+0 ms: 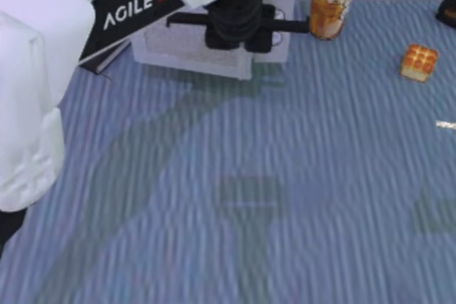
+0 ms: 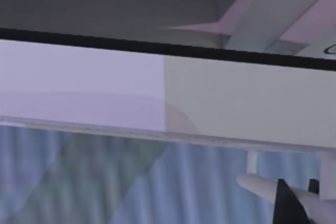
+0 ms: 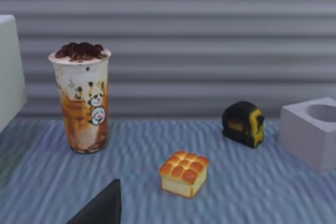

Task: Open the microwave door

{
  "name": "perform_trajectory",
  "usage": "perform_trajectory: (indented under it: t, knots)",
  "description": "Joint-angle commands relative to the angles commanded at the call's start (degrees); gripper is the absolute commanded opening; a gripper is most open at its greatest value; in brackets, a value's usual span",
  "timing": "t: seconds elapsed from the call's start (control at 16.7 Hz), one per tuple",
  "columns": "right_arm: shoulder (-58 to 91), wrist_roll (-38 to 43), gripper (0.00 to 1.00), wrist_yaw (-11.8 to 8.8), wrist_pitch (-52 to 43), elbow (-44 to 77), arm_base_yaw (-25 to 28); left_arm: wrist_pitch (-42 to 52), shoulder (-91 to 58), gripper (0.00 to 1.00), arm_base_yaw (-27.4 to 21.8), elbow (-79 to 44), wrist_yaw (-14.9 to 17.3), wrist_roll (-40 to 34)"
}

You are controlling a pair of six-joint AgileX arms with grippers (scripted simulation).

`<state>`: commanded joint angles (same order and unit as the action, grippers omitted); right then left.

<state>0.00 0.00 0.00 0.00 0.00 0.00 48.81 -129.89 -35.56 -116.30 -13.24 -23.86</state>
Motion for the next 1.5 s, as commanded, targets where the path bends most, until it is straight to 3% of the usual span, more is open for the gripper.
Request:
perform_trajectory:
  t: [1.5]
  knots:
    - [0.0, 0.0, 1.0, 0.0, 0.0, 0.0, 0.0, -1.13, 1.14, 0.0, -0.19, 2.02, 0.84, 0.91]
